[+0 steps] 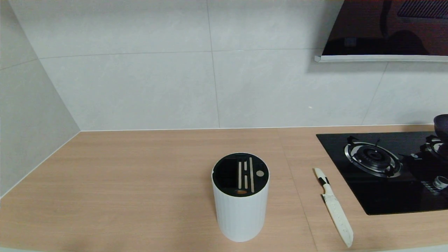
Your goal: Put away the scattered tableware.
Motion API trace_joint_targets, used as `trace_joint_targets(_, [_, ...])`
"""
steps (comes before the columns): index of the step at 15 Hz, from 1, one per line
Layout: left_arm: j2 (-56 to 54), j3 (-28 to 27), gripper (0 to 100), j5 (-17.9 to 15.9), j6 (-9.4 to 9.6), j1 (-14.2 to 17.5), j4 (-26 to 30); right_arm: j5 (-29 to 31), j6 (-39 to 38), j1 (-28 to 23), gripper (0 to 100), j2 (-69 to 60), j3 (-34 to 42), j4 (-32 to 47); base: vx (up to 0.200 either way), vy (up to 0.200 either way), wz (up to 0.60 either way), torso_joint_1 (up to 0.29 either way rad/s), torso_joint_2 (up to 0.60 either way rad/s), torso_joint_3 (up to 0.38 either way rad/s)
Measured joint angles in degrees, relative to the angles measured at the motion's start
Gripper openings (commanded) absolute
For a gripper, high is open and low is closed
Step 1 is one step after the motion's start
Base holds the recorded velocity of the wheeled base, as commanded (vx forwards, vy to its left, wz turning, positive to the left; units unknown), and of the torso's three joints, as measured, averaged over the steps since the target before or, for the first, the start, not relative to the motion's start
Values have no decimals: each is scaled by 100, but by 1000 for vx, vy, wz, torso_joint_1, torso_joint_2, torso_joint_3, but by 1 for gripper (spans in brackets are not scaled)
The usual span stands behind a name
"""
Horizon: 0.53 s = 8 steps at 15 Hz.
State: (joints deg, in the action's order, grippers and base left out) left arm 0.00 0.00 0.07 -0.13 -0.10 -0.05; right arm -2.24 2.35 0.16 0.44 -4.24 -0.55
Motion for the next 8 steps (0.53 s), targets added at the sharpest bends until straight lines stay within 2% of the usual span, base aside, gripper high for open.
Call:
trace_joint_targets(4, [0, 0, 100, -2, -2, 0, 0, -262, -6, 33, 100, 822, -779, 15, 0, 0, 0, 0, 0, 0])
trace_joint_targets(8, [0, 0, 100, 0, -2, 2, -2, -304, -15, 39, 100, 2256, -1537, 0, 0, 0, 0, 0, 0, 0])
